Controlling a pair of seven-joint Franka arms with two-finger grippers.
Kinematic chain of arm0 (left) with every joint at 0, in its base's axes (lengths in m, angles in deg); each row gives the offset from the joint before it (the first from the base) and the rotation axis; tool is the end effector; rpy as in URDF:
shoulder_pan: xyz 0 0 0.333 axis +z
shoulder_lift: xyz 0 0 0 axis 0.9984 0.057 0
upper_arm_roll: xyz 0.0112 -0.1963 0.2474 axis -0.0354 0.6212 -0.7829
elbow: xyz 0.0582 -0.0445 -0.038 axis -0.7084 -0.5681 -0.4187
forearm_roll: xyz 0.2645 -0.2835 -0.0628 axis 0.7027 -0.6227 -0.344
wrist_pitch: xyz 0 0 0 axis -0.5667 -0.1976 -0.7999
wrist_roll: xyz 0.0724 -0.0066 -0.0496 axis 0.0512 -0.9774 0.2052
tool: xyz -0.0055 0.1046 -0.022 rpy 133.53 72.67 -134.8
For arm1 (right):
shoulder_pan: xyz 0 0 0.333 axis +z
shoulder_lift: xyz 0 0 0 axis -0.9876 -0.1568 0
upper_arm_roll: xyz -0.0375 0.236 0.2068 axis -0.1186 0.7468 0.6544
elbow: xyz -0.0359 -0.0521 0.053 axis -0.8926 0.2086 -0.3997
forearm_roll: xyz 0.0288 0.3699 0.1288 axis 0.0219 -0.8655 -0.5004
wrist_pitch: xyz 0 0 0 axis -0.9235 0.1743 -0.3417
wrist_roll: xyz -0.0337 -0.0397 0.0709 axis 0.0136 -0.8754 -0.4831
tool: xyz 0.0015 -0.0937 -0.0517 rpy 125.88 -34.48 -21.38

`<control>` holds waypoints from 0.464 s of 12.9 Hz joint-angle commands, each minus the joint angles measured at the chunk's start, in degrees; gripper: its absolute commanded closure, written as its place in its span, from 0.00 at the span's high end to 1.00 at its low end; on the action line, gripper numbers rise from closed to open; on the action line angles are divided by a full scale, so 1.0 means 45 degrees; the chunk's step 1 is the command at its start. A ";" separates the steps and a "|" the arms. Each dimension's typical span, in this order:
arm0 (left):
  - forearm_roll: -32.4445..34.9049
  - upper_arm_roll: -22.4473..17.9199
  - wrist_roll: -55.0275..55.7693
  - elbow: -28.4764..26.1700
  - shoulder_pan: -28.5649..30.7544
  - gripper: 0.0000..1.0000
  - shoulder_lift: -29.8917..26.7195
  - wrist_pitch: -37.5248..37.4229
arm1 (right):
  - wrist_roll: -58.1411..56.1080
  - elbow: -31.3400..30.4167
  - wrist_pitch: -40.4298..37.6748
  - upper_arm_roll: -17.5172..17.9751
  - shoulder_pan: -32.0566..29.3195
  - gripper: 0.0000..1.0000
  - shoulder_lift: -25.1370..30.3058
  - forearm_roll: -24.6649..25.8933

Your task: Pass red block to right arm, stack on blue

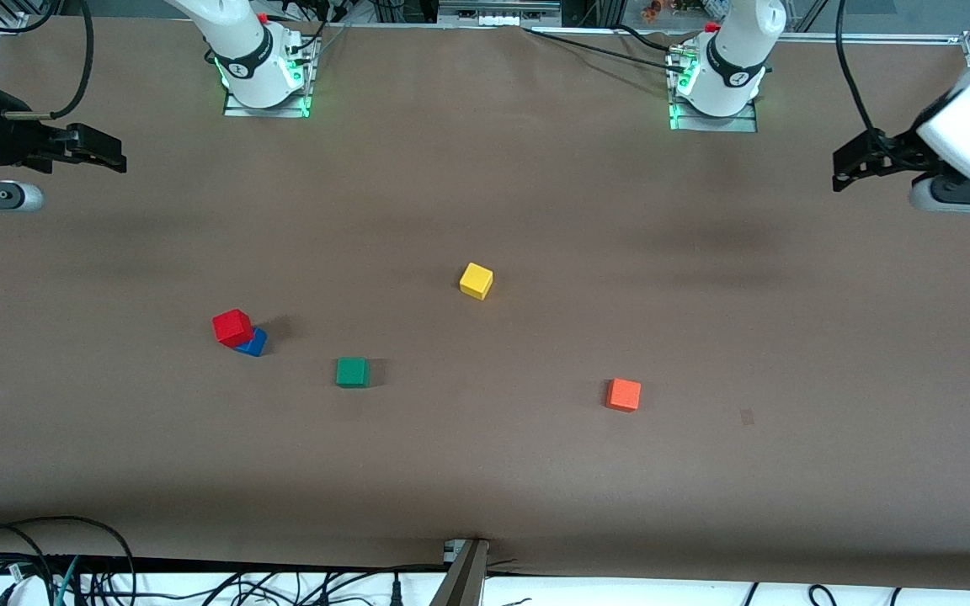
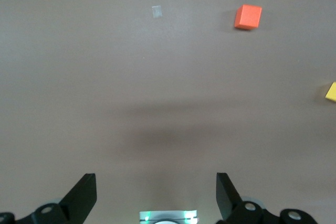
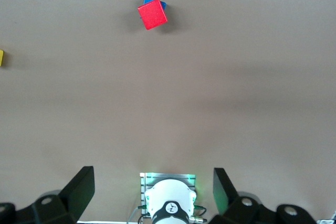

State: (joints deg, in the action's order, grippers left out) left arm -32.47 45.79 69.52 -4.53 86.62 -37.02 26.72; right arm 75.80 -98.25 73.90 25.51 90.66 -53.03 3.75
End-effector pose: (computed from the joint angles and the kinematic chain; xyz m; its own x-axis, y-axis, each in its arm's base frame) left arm 0.5461 -0.0350 0.6281 0.9938 -0.0299 -0.1068 -0.0293 -0.9995 0.0072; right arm 0.5445 0.0345 0.6018 0.9681 0.0017 -0.2505 0.0049 -0.9999 0.0125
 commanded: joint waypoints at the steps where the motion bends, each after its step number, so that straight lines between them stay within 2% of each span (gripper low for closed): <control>1: -0.0524 -0.0659 0.0112 -0.1047 -0.0248 1.00 -0.0735 0.0558 | 0.0732 -0.2433 0.2510 0.1753 -0.1700 1.00 0.0730 0.0111; 4: -0.0466 -0.0523 -0.0005 -0.0911 -0.0287 1.00 -0.0657 0.0383 | 0.0870 -0.2715 0.4936 0.1696 -0.2171 1.00 0.0807 0.0207; 6: -0.0465 -0.0406 -0.0005 -0.0852 -0.0307 1.00 -0.0637 0.0362 | 0.0792 -0.2714 0.4633 0.1424 -0.2171 1.00 0.0983 0.0248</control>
